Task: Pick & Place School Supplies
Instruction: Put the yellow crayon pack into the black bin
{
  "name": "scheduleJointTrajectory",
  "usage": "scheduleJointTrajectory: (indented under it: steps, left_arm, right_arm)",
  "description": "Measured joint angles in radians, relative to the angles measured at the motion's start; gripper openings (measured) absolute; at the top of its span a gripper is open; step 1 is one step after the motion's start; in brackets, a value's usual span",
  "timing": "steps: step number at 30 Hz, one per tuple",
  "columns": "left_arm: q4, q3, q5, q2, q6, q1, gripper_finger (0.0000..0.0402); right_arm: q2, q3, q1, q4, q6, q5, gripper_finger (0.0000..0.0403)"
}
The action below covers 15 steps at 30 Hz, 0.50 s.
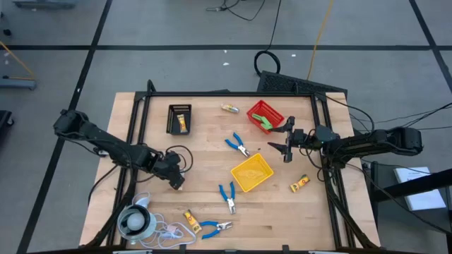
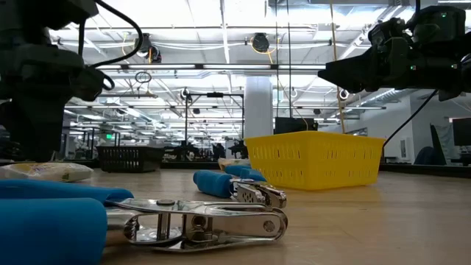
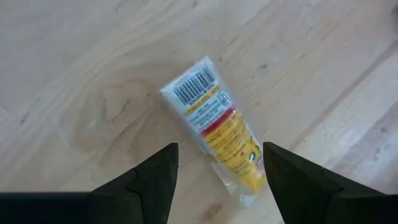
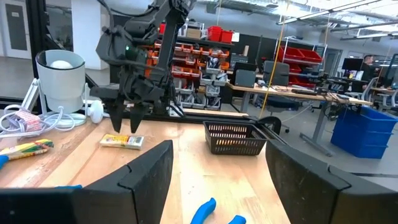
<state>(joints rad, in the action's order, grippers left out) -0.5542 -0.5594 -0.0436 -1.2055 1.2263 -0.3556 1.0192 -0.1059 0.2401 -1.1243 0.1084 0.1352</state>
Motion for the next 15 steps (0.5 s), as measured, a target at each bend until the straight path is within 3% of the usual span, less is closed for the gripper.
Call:
scheduleJointTrajectory:
  steps: [8, 15]
  left_arm:
    - [0.114, -0.005, 0.078, -0.172, -0.033, 0.031, 0.0237]
    - [0.112, -0.006, 0.059, -0.2, -0.031, 0.031, 0.0209]
  right_arm:
    - [0.0, 0.0, 0.0, -0.009, 0.006, 0.0, 0.0247]
    - [0.0, -0.001, 0.0, -0.008, 0.008, 0.0, 0.0247]
